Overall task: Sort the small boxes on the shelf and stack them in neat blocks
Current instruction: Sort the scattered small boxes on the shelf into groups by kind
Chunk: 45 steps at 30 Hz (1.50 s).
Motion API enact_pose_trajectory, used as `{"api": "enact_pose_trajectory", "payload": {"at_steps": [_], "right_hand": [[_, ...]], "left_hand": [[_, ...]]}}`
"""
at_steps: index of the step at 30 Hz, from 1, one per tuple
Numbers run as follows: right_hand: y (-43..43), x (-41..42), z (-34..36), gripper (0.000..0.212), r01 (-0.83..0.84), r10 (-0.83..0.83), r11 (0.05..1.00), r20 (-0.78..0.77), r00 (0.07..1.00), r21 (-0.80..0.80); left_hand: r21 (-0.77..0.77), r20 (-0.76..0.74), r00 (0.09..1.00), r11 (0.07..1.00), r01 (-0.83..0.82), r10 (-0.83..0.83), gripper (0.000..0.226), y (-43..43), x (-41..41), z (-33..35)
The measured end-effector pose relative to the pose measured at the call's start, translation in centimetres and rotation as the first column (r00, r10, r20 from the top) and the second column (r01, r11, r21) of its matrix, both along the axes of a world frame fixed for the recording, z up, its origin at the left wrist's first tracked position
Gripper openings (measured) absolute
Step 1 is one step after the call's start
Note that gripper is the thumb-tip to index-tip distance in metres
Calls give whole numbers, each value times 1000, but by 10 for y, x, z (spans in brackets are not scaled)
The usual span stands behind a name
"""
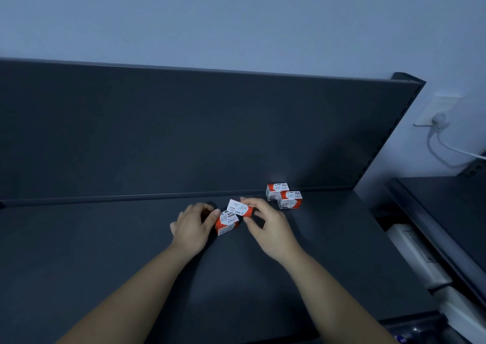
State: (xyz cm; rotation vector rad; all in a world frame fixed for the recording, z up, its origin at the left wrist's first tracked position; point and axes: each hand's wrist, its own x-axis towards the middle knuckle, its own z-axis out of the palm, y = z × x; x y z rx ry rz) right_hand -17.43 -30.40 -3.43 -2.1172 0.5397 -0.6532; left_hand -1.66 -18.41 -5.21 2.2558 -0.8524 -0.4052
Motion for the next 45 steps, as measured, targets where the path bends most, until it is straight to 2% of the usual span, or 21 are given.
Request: {"api": "enact_pose_trajectory", "payload": {"at_steps": [3,6,8,10,12,14,16,19,21,24,26,28,31,32,34,35,37,38,39,42,45], "right_hand": [[4,5,-4,35,-62,58,993,-43,997,-98],[7,11,-12,29,-104,99,981,-36,994,-165],[6,14,-16,31,-100,95,980,-38,995,-173],[7,16,-16,31,-105,100,979,-38,994,-172],[9,19,-13,29,-151,142,973,-66,988,-174],[10,17,-8,27,-205,188,962,-106,976,-182],[7,11,-4,29,-200,181,961,-111,977,-192],[-9,-5,0,37,-4,-8,977,-52,999,-213],[-28,-16,-2,40,175,-189,943,-21,982,-283],[-55,-29,-6,48,351,-420,868,-144,896,-351],[-63,-37,-6,49,376,-436,889,-235,869,-261],[-66,-44,-5,45,361,-385,922,-234,893,-141],[-68,-47,-4,34,374,-405,913,-258,877,-161],[-68,-47,-5,30,368,-403,914,-270,874,-173],[-65,-46,-5,23,349,-379,924,-265,886,-155],[-62,-44,-5,23,341,-352,936,-251,902,-89],[-53,-41,-3,29,289,-260,951,-220,940,112],[-50,-39,-1,29,249,-211,955,-223,952,160],[-47,-37,-1,27,219,-181,967,-256,950,129],[-46,-32,-7,19,209,-254,965,-368,894,-158],[-51,-29,-12,21,262,-320,944,-364,875,-201]], "left_hand": [[23,-106,993,998,57,-54,38,1,7,2],[-172,-380,910,979,109,-168,38,12,19,2],[-306,-454,852,944,125,-260,58,22,24,-1],[-357,-410,854,918,175,-322,74,29,21,-1],[-335,-297,895,914,228,-332,74,32,15,-2],[-314,-155,935,914,259,-318,58,31,11,-7],[-309,-82,962,925,223,-260,41,30,10,-11],[-319,-64,967,924,212,-245,33,31,9,-11],[-315,-56,967,924,218,-247,32,32,8,-10],[-317,-38,967,920,229,-254,33,32,6,-8],[-313,-21,967,920,236,-255,36,31,6,-7],[-305,-16,967,922,238,-255,45,31,6,-8],[-281,-58,963,930,237,-263,71,31,6,-9],[-267,-50,961,931,250,-273,71,31,7,-11],[-253,8,957,925,284,-291,56,30,10,-13],[-252,23,956,924,289,-293,51,30,11,-15],[-256,40,956,922,291,-290,55,29,12,-18],[-251,53,955,922,295,-291,57,29,13,-20],[-246,63,954,922,299,-292,59,28,13,-21],[-250,58,953,920,301,-296,58,28,14,-21],[-252,62,952,919,305,-299,46,28,13,-20]]}}
